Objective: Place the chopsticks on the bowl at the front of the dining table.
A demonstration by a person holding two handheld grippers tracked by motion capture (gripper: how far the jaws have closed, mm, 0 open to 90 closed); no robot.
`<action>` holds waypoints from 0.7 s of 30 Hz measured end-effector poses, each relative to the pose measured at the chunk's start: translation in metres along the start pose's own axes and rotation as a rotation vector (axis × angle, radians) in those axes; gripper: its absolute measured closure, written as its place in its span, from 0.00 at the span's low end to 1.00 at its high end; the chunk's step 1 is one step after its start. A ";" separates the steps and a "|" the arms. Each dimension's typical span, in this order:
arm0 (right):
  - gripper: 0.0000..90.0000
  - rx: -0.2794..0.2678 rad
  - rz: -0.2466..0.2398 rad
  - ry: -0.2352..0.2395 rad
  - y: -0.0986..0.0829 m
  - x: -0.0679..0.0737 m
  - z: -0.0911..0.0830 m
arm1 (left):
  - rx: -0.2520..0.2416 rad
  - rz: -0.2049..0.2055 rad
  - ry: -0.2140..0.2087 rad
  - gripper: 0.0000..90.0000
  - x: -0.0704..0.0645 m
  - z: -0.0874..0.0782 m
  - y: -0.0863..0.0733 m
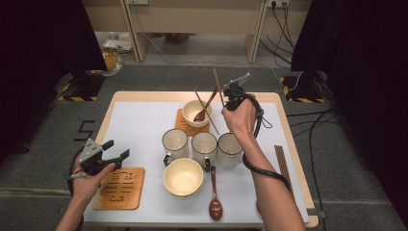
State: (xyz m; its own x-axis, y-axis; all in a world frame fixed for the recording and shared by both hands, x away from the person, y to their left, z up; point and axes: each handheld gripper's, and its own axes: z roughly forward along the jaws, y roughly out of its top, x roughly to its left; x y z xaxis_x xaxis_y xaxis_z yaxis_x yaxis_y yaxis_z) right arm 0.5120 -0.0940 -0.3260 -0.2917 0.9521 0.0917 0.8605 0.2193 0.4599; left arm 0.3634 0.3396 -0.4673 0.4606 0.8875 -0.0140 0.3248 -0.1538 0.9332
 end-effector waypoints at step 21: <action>0.95 0.010 -0.003 0.011 0.007 0.002 0.014 | -0.004 -0.008 0.000 0.25 0.001 0.000 0.000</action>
State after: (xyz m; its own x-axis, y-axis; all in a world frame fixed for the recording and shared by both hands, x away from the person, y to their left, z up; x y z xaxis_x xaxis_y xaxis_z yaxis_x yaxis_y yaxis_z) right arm 0.5230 -0.0873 -0.3346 -0.2984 0.9492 0.1002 0.8637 0.2239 0.4516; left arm 0.3635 0.3406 -0.4671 0.4578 0.8888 -0.0210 0.3252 -0.1454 0.9344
